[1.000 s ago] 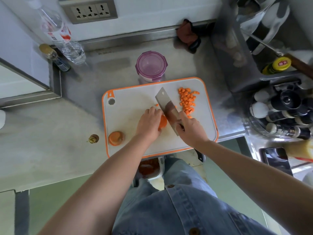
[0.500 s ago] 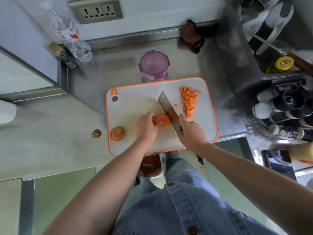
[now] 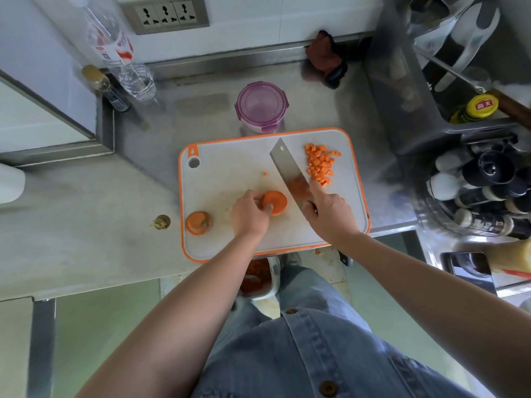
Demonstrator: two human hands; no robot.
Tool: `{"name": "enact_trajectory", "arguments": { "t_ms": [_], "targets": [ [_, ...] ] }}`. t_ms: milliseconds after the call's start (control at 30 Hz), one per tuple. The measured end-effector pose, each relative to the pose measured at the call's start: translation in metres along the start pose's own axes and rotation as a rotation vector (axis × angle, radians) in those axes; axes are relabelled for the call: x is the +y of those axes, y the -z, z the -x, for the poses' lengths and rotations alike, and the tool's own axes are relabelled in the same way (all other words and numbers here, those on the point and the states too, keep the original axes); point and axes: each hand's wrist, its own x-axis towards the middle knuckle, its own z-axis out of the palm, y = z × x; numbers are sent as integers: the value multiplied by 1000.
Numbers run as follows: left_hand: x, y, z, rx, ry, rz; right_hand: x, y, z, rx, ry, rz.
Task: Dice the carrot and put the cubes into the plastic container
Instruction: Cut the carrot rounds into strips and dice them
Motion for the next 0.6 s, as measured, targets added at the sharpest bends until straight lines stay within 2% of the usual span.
{"name": "enact_trajectory", "arguments": {
  "t_ms": [167,333,500,600],
  "targets": [
    [1,5,2,-7,-4,12,3,12,-8,-90,103,35],
    [3,6,2,-13,1,18,5,26,-24,-141,143,107],
    [5,7,2,-14,6,-17,9,43,-36,-118,129,107],
    [5,6,2,-14,26,-13,10,44,-40,-188,160,146]
  ]
}}
